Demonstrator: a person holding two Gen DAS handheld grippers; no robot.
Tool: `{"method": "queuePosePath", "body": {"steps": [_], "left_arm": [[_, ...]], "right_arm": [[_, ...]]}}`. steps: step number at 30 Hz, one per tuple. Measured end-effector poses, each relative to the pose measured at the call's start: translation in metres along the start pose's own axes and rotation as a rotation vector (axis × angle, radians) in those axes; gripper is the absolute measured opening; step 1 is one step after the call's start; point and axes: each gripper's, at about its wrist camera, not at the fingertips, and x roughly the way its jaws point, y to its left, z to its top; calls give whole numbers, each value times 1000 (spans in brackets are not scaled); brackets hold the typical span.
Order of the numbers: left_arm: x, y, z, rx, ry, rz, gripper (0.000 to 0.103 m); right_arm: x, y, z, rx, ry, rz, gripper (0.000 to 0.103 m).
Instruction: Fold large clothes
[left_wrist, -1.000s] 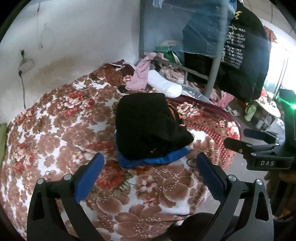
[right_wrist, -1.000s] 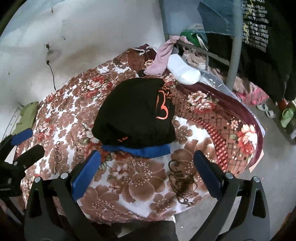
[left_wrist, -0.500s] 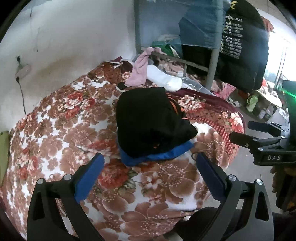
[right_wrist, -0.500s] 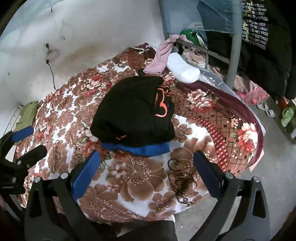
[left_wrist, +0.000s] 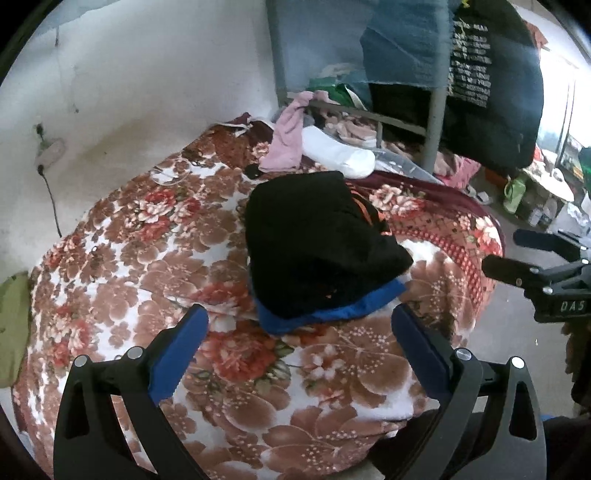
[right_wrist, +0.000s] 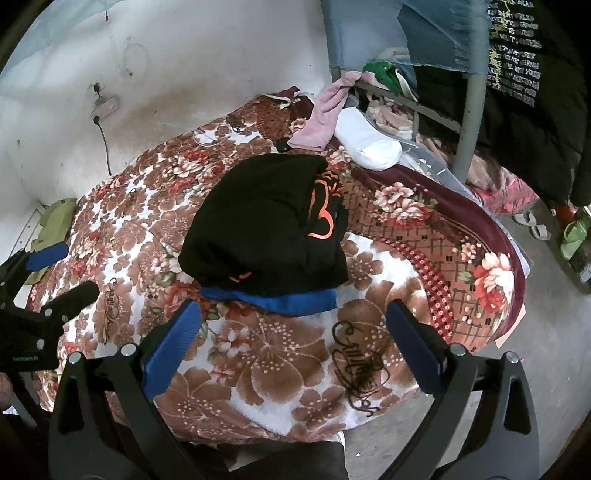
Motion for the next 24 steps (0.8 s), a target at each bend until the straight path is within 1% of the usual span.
{"method": "queuePosePath", "body": {"steps": [3, 5, 7, 12, 17, 19, 24], "left_arm": [[-1, 3, 2, 0, -15, 5, 98], [0, 2, 3, 11, -15, 18, 98], [2, 4, 4, 2, -11, 30, 97], [5, 6, 7, -5, -4, 17, 98], [6, 5, 8, 4, -4, 23, 98], [8, 5, 10, -5, 12, -3, 98], [9, 5, 13, -3, 8, -4, 98]], "right_arm": [[5, -1, 5, -11, 4, 5, 98], [8, -2, 7, -16, 7, 9, 98], [10, -3, 9, -21, 10, 14, 98], [12, -3, 10, -28, 11, 18, 98], [13, -3, 11, -26, 10, 15, 98], [14, -4, 13, -28, 14, 16, 98], [12, -3, 11, -28, 10, 15, 98]]}}
